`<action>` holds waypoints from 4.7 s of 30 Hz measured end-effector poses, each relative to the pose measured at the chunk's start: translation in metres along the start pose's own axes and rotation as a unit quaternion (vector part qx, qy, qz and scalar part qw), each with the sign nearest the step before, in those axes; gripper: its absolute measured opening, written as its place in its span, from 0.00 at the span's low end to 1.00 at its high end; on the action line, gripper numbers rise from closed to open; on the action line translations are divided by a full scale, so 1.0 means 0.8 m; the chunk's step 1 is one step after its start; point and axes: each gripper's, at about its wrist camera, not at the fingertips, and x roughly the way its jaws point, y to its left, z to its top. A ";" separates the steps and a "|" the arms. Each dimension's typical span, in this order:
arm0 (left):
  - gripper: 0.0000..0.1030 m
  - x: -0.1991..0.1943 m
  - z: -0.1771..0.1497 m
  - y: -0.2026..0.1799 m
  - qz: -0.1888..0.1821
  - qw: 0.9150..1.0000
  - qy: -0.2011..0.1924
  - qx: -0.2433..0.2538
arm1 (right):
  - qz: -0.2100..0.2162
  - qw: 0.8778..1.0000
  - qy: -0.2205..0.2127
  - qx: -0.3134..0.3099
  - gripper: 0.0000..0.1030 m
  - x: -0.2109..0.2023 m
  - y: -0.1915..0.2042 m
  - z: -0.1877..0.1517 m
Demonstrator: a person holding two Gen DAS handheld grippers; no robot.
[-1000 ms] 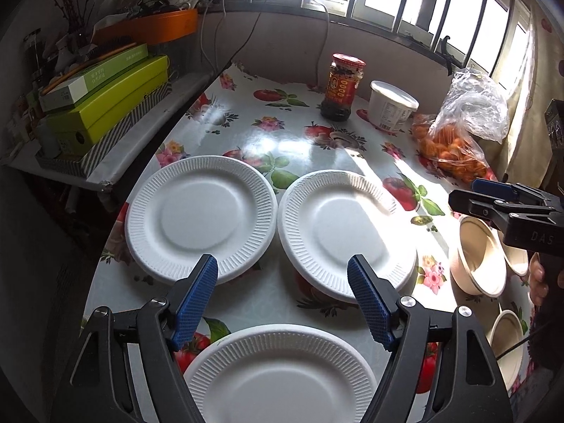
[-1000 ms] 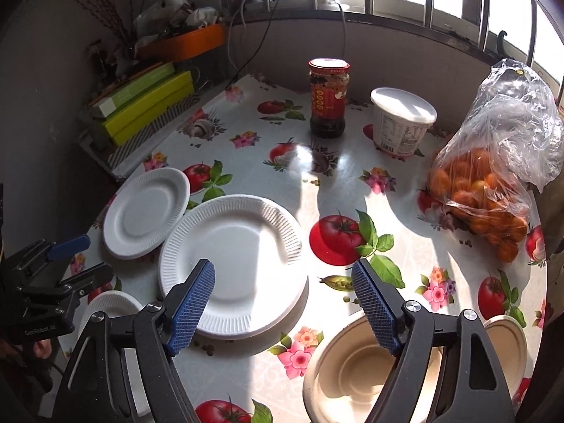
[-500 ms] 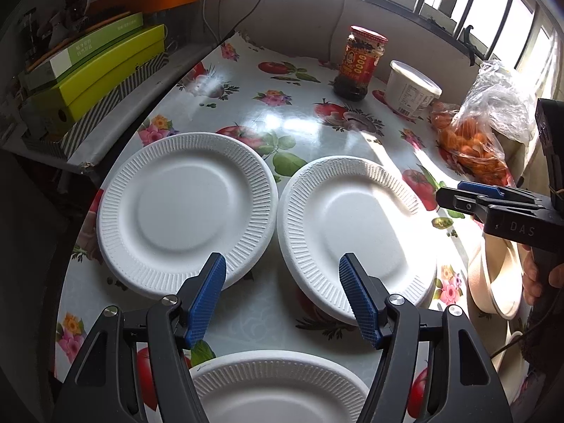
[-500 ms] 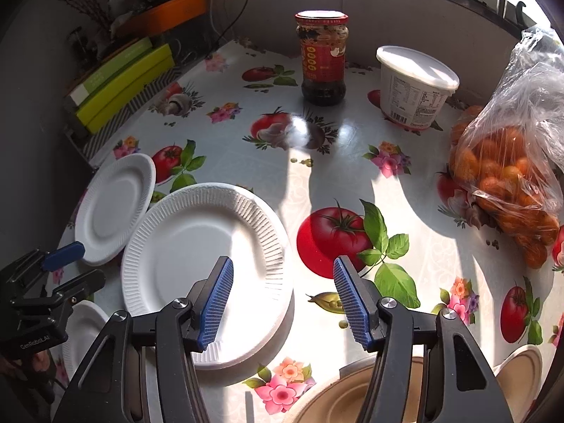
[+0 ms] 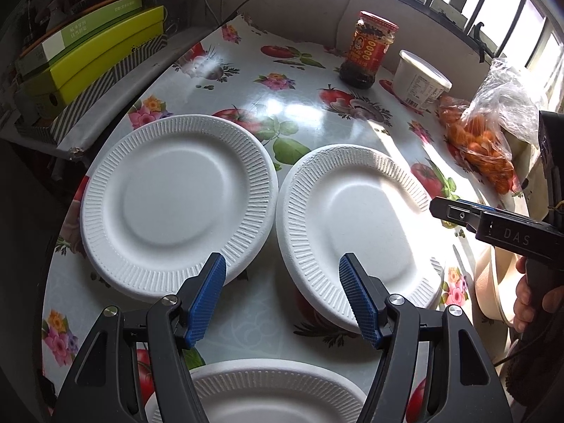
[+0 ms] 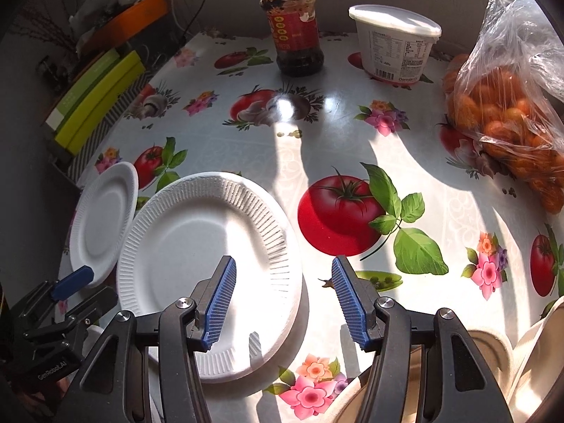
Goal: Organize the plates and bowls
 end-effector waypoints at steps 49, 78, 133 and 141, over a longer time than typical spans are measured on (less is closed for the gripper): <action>0.34 0.005 -0.001 0.003 -0.029 0.999 0.020 -0.015 | 0.015 0.999 0.011 0.026 0.17 0.013 0.006 -0.013; 0.34 -0.056 -0.031 0.016 -0.015 0.999 -0.036 -0.006 | 0.043 0.998 -0.033 0.017 0.17 -0.046 0.038 -0.067; 0.34 -0.118 -0.170 0.101 0.020 0.997 -0.057 -0.055 | 0.084 0.996 -0.039 -0.014 0.17 -0.056 0.137 -0.213; 0.34 -0.116 -0.175 0.103 0.019 0.997 -0.051 -0.056 | 0.081 0.996 -0.040 -0.013 0.17 -0.056 0.139 -0.218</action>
